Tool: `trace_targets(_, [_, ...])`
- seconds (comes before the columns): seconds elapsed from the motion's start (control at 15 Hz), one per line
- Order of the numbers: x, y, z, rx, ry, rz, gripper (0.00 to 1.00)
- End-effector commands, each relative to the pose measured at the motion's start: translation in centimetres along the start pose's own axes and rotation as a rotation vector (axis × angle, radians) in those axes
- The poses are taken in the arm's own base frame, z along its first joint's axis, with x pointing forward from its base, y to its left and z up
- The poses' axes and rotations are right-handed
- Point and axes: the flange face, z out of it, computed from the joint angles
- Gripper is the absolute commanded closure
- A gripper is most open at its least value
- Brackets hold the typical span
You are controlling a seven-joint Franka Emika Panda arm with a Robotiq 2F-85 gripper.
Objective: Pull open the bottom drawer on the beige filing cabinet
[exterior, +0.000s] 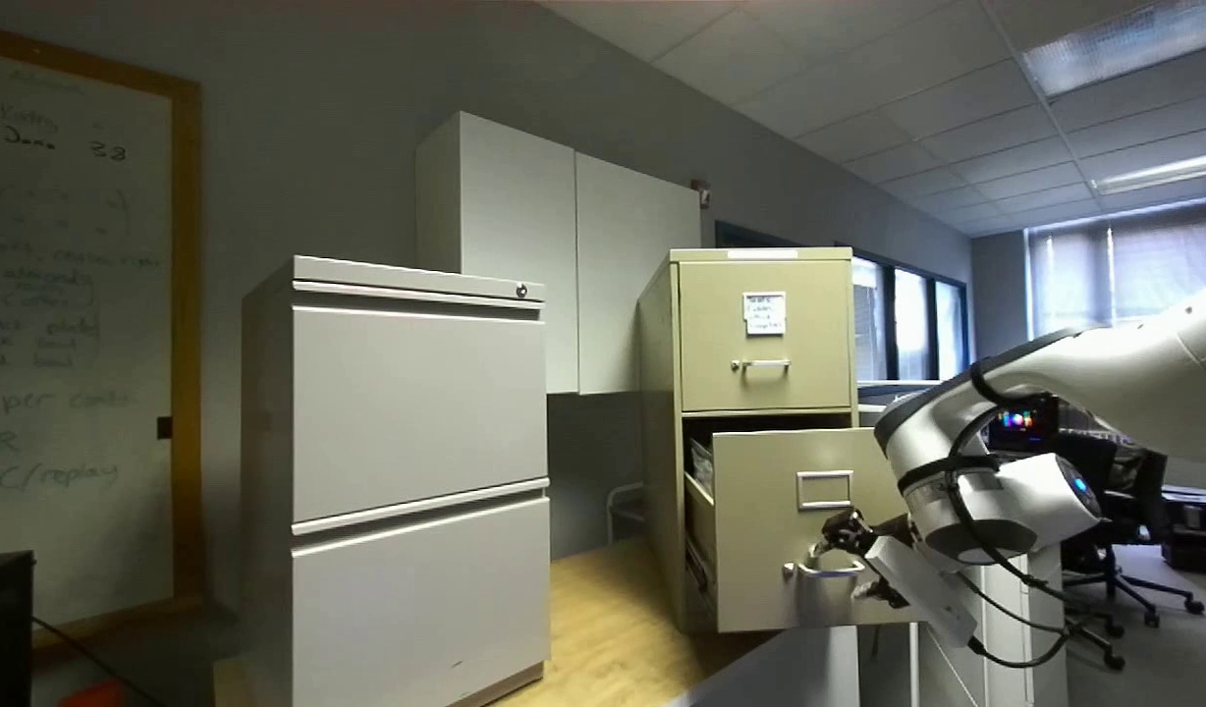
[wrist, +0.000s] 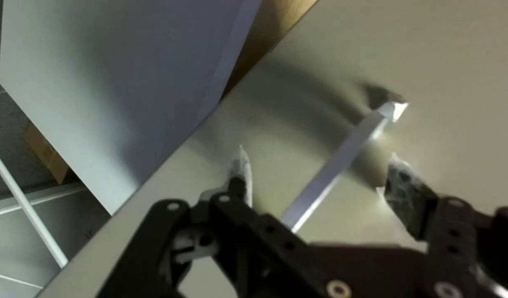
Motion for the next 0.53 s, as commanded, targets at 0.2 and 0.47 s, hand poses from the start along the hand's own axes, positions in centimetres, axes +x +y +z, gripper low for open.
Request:
trace_targets(0.2, [-1.1,-4.7,-6.0,0.106,0.159,-0.050,0.00])
trace_targets(0.47, [-3.5,-4.8,-3.7,0.092,0.042,-0.084,0.00])
